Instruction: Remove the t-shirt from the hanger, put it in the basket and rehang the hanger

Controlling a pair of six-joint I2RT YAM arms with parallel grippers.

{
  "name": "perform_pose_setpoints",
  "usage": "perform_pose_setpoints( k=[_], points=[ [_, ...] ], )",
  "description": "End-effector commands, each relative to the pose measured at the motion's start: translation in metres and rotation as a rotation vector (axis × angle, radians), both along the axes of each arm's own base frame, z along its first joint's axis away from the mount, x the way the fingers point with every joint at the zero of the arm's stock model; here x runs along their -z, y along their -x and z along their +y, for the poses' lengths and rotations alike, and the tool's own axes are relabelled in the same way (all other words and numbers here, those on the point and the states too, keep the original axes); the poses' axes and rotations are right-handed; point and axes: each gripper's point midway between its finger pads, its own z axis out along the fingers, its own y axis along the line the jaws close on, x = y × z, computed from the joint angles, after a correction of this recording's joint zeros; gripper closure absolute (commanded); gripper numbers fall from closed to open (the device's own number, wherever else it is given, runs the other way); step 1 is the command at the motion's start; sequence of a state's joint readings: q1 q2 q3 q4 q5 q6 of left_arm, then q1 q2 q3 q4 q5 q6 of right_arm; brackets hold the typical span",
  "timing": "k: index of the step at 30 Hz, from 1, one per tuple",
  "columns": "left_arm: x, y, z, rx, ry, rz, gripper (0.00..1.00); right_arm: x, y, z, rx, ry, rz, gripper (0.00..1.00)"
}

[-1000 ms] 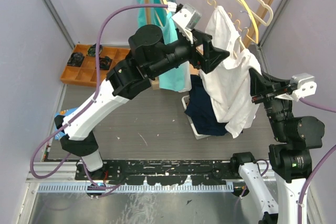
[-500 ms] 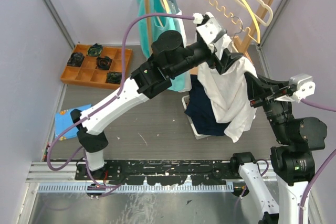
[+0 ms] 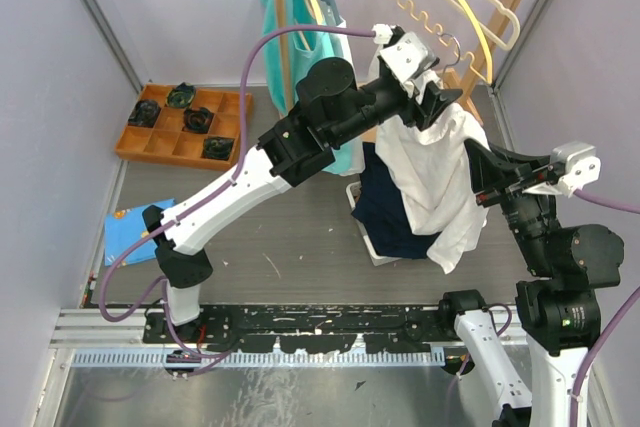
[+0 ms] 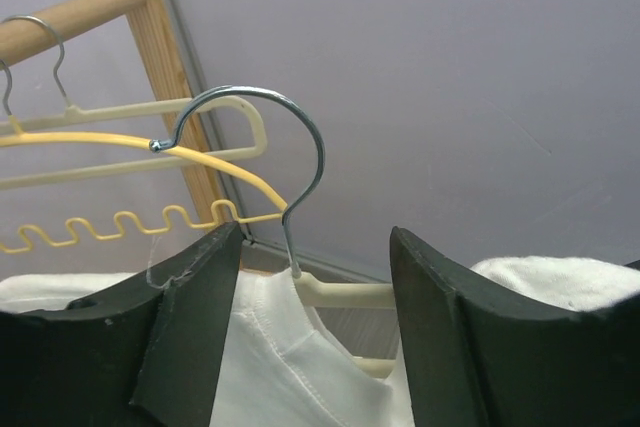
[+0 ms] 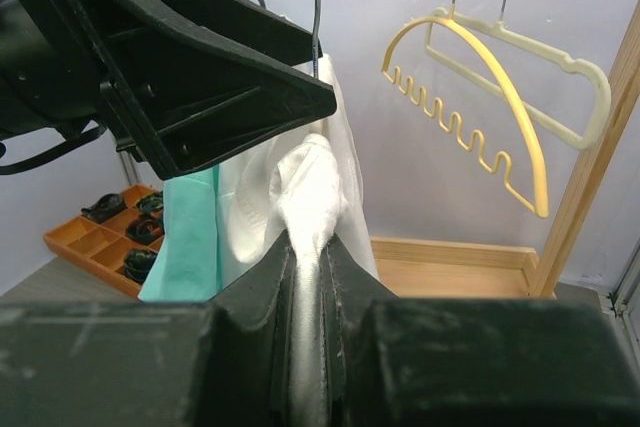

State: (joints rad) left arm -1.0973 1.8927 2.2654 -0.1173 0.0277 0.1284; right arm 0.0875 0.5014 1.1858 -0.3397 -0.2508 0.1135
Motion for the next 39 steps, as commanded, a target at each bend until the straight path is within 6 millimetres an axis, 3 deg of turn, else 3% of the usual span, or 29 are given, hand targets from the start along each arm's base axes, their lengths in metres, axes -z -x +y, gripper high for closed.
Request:
perform_pose_setpoints(
  k=[1,16,20,25,31,39],
  points=[
    [-0.020,-0.003,0.005,-0.013,0.061,-0.018,0.36,-0.040,0.024,0.000,-0.016,-0.026,-0.140,0.99],
    [-0.018,-0.004,-0.001,0.006,0.094,0.026,0.60,-0.041,0.033,0.004,-0.036,-0.005,-0.160,0.99],
    [-0.019,-0.005,-0.003,0.008,0.101,0.038,0.75,-0.041,0.034,0.002,-0.030,-0.002,-0.154,0.99],
    [-0.022,-0.007,0.002,-0.015,0.114,0.050,1.00,-0.036,0.031,-0.001,-0.011,-0.023,-0.125,0.99],
    [-0.026,-0.015,0.011,-0.072,0.144,0.071,1.00,-0.024,0.022,-0.011,0.037,-0.110,-0.066,0.99],
    [-0.005,-0.027,0.004,-0.111,0.133,0.124,1.00,-0.007,-0.001,-0.003,0.004,-0.145,0.081,0.99]
  ],
)
